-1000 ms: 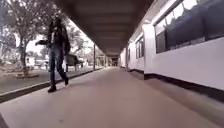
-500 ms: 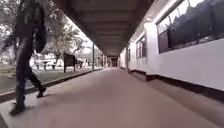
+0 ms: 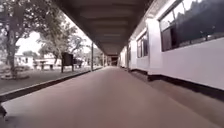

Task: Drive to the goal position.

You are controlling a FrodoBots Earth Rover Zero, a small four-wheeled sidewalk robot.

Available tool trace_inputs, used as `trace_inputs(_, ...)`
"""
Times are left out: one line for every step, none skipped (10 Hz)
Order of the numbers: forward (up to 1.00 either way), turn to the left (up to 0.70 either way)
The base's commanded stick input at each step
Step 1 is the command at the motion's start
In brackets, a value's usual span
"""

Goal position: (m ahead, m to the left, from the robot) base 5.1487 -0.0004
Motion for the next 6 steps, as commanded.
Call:
trace_inputs(0.70, 0.00)
trace_inputs(0.70, 0.00)
trace_inputs(0.70, 0.00)
trace_inputs(0.70, 0.00)
trace_inputs(0.70, 0.00)
trace_inputs(0.70, 0.00)
